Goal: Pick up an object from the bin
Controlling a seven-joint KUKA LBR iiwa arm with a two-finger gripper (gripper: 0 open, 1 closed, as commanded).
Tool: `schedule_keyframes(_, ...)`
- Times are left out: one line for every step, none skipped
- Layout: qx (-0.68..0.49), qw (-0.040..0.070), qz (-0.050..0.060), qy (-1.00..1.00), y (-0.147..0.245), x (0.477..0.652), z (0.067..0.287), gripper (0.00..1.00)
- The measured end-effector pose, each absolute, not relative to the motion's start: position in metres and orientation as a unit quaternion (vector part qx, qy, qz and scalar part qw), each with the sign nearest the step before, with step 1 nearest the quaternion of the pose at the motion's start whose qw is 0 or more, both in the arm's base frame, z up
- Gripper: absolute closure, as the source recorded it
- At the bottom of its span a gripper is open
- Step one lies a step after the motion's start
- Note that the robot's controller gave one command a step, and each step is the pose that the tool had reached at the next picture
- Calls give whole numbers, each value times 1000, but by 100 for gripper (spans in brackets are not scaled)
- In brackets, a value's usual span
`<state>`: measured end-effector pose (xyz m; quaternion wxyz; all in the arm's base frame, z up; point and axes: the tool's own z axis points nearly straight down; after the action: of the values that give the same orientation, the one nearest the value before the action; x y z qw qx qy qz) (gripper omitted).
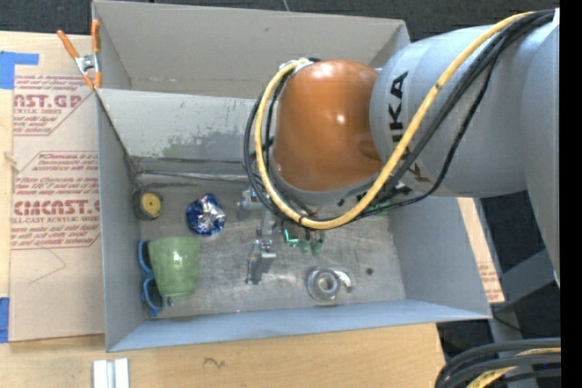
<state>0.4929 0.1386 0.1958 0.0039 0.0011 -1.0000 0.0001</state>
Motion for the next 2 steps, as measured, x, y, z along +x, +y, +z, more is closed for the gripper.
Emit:
schedule_keyframes(-9, -6, -1, -1000, 142, 561, 85, 0)
schedule_keyframes(-35, -8, -2, -999, 154, 581, 76, 0)
